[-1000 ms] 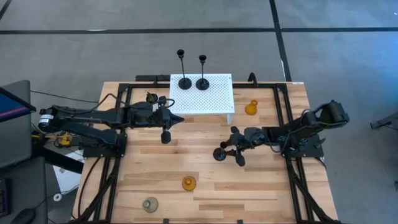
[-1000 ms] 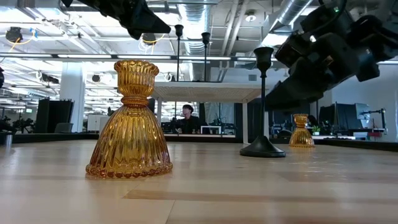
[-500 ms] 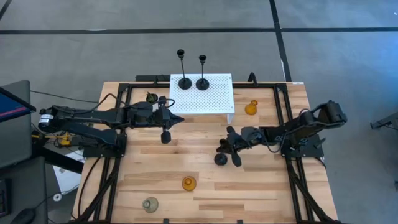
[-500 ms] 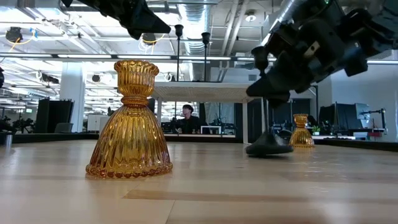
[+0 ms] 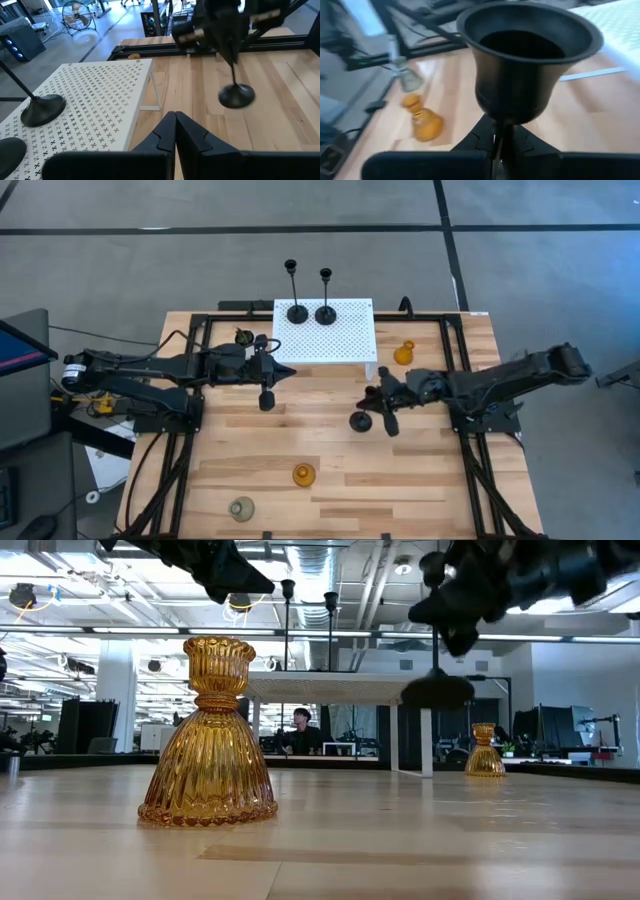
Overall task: Pick & Place candle stick holders
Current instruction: Put the black candle holder on the shelf aligned with the other black candle holders
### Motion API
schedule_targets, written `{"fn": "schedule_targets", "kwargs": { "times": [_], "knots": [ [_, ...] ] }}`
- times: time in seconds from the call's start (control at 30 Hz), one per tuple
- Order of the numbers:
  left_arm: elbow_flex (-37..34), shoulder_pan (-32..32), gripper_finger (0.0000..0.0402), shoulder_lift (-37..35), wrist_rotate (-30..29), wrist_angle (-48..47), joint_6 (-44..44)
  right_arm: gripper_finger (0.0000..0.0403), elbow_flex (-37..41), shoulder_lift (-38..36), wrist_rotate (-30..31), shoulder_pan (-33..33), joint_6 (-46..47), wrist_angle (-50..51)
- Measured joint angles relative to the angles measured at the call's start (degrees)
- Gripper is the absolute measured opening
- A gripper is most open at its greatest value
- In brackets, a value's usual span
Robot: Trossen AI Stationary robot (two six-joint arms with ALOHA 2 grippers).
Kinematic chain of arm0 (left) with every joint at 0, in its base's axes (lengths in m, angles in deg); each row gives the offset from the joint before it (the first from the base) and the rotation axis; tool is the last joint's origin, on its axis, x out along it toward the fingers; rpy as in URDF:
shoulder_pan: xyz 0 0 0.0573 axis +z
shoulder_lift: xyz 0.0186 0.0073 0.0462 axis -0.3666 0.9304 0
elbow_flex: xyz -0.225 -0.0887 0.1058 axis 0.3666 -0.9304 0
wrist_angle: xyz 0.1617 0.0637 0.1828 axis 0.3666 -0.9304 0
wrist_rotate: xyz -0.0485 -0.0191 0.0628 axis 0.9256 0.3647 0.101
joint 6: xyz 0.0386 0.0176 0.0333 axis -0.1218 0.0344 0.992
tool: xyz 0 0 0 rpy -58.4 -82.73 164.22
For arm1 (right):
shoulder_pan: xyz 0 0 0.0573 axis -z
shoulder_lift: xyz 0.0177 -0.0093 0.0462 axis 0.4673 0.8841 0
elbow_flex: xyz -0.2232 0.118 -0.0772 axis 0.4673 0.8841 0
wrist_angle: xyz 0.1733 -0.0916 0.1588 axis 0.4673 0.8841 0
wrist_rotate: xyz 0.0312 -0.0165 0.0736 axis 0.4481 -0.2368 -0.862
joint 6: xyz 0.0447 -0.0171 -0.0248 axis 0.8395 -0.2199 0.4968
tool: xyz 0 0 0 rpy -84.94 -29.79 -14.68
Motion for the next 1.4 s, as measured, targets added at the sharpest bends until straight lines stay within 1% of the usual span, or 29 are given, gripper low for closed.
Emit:
{"fn": "schedule_targets", "kwargs": {
  "times": [0.07, 0.17, 0.3, 0.47, 0.53, 0.67, 0.8, 1.0, 1.17, 1.23, 1.4],
  "knots": [
    [0.00, -0.01, 0.0008, 0.00, 0.00, 0.01, 0.00, 0.0005, -3.53, -1.84, 2.41, -0.02, -1.35, 7.05],
    [0.00, -0.01, 0.0008, 0.00, -0.01, 0.01, 0.00, 0.0003, -9.15, -3.21, 4.15, 0.18, -5.37, 13.36],
    [0.00, -0.01, 0.0008, 0.00, -0.01, 0.00, 0.00, 0.0003, -16.00, -3.35, 4.10, 2.22, -10.36, 18.67],
    [0.00, 0.00, 0.0008, 0.00, -0.02, -0.01, -0.17, 0.0002, -21.72, -2.87, 3.58, 7.52, -15.04, 21.69],
    [0.00, -0.11, 0.0008, 0.00, -0.02, -0.01, -0.17, 0.0002, -23.01, -2.87, 1.48, 10.13, -16.72, 21.51],
    [0.00, -0.69, 0.0008, 0.00, -0.02, -0.01, -0.17, 0.0001, -24.32, -2.87, -3.83, 15.81, -17.12, 21.47],
    [0.00, -1.37, 0.0008, 0.00, 0.00, -0.01, -0.17, 0.0001, -24.37, -2.52, -7.03, 20.53, -17.12, 20.71],
    [0.00, -1.48, 0.0008, 0.00, -0.02, -0.01, -0.17, 0.0001, -24.37, 1.14, -12.81, 25.88, -16.68, 16.80],
    [0.00, -1.48, 0.0008, 0.00, -0.04, -0.01, -0.17, 0.0000, -24.76, 5.02, -14.60, 30.70, -16.66, 15.33],
    [0.00, -1.48, 0.0008, 0.00, -0.04, -0.01, -0.17, 0.0000, -25.98, 6.41, -15.01, 32.56, -16.66, 15.22],
    [0.00, -1.48, 0.0008, 0.00, -0.04, -0.01, -0.17, 0.0000, -32.04, 10.71, -19.01, 36.84, -17.00, 17.82]
  ]
}}
